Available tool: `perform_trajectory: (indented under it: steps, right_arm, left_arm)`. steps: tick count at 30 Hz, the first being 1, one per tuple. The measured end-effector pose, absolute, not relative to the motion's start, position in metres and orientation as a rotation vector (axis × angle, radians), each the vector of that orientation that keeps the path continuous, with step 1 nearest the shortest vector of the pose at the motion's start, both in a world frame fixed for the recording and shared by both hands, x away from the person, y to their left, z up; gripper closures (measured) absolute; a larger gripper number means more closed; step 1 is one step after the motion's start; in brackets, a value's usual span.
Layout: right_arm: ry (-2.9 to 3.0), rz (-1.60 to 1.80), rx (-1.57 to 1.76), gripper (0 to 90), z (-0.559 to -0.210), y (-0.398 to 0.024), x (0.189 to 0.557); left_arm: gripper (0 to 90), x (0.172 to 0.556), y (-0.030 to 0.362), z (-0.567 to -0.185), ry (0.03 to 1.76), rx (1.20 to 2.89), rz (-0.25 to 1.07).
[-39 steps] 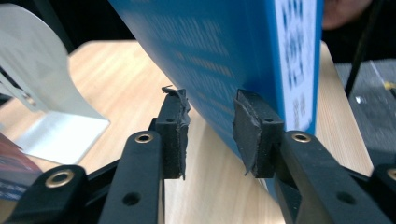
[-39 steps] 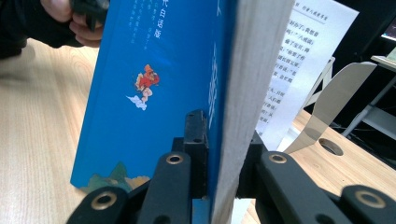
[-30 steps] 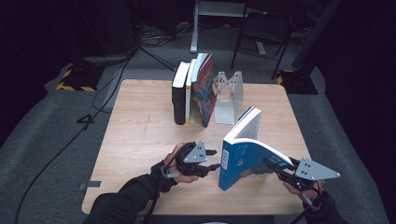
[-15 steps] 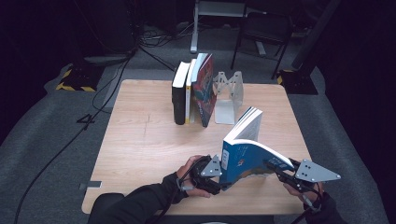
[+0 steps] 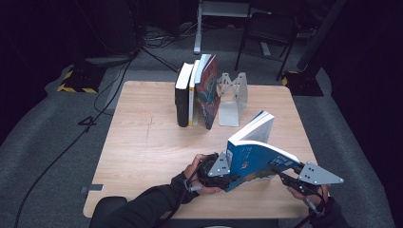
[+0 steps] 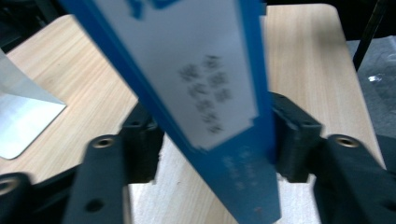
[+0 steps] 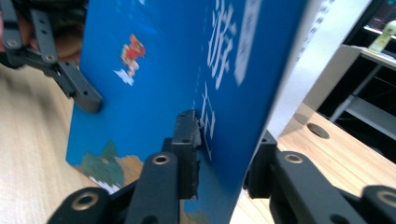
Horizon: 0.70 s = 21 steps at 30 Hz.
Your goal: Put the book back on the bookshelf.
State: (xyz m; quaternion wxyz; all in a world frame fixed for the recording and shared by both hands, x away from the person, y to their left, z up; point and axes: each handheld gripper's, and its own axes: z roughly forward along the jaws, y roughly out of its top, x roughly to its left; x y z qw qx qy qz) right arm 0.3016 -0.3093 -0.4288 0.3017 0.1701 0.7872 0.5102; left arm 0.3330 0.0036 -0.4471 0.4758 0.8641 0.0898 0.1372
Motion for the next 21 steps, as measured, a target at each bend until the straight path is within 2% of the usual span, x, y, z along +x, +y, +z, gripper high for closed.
perform_trajectory:
  steps: [4, 9, 14, 16, 21]
  right_arm:
    - [2.089, 1.359, 0.471, 64.2, -0.43, -0.313, 0.304]
    - [2.066, 1.323, 0.506, 55.0, -0.431, -0.313, 0.304]
    - [2.031, 1.292, 0.597, 52.5, -0.438, -0.318, 0.304]
    - [2.019, 1.266, 0.662, 47.3, -0.442, -0.318, 0.307]
    - [2.014, 1.258, 0.711, 47.4, -0.446, -0.314, 0.311]
  left_arm:
    - [53.4, 0.334, 0.004, -0.449, 0.202, 2.108, 0.305]
    - [55.5, 0.33, 0.004, -0.449, 0.18, 2.112, 0.304]
    - [56.0, 0.329, 0.004, -0.45, 0.177, 2.109, 0.312]
    - [56.1, 0.329, 0.004, -0.45, 0.185, 2.107, 0.305]
    - [55.7, 0.329, 0.004, -0.451, 0.188, 2.103, 0.307]
